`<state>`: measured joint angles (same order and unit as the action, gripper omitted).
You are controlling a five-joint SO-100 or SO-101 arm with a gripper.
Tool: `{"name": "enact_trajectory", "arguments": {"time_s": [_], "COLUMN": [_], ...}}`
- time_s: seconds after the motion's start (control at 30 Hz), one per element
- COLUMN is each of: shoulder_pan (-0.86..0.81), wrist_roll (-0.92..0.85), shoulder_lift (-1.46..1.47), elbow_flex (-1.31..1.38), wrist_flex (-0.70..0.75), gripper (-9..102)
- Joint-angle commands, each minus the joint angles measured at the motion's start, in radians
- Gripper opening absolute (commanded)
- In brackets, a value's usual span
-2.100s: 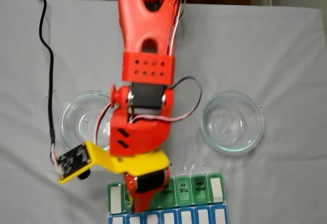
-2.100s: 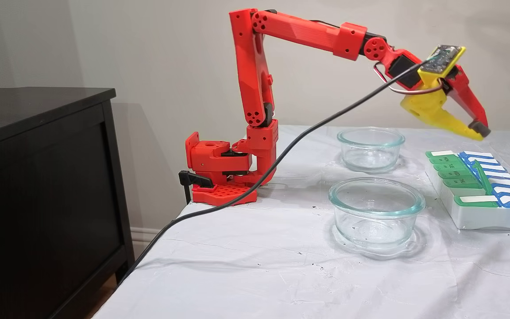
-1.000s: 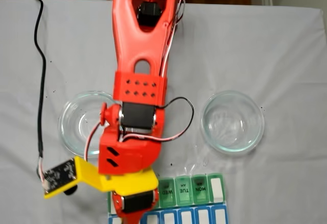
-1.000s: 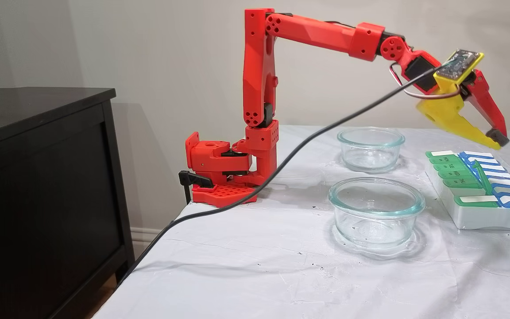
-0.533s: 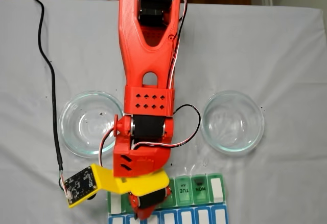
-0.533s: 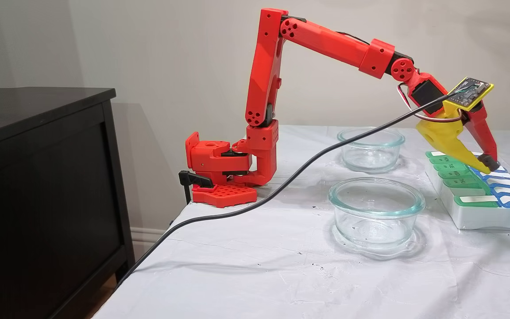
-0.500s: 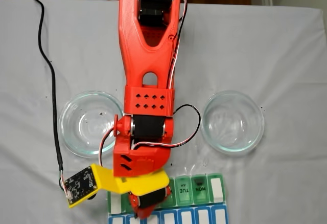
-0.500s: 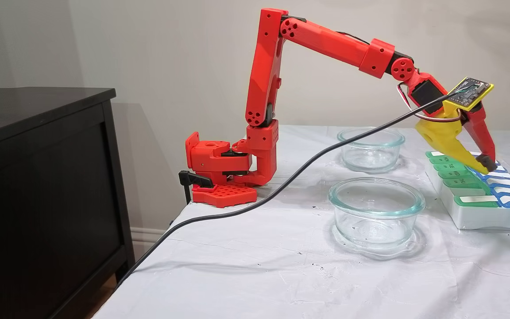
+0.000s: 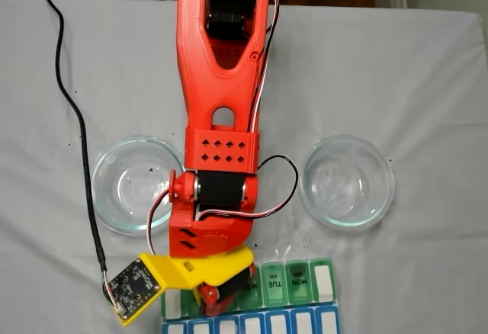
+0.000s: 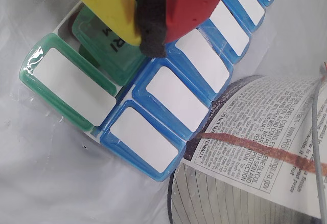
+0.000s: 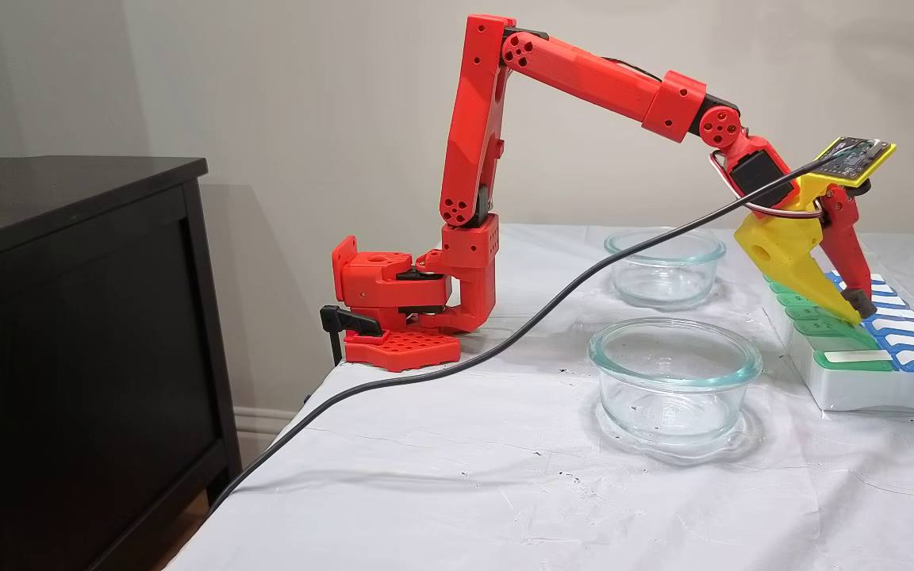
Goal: Sort medicines into box.
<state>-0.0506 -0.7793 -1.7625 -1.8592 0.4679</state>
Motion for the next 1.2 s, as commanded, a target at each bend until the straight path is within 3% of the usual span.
{"name": "enact_trajectory", "arguments": {"time_s": [0.0, 0.23, 0.53, 0.8, 1.17], "shoulder_pan": [0.018, -0.012, -0.048, -0.041, -0.037], "wrist_roll": [-0.081, -0.132, -0.238, -0.367, -0.597], "shoulder_lift": [-0.078, -0.054, -0.012, 0.057, 0.144], "elbow_flex": [0.031, 0.129, 0.187, 0.293, 0.276], "wrist_flex": [0.06, 0.184, 0.222, 0.4, 0.437], "gripper": [0, 0, 0, 0, 0]}}
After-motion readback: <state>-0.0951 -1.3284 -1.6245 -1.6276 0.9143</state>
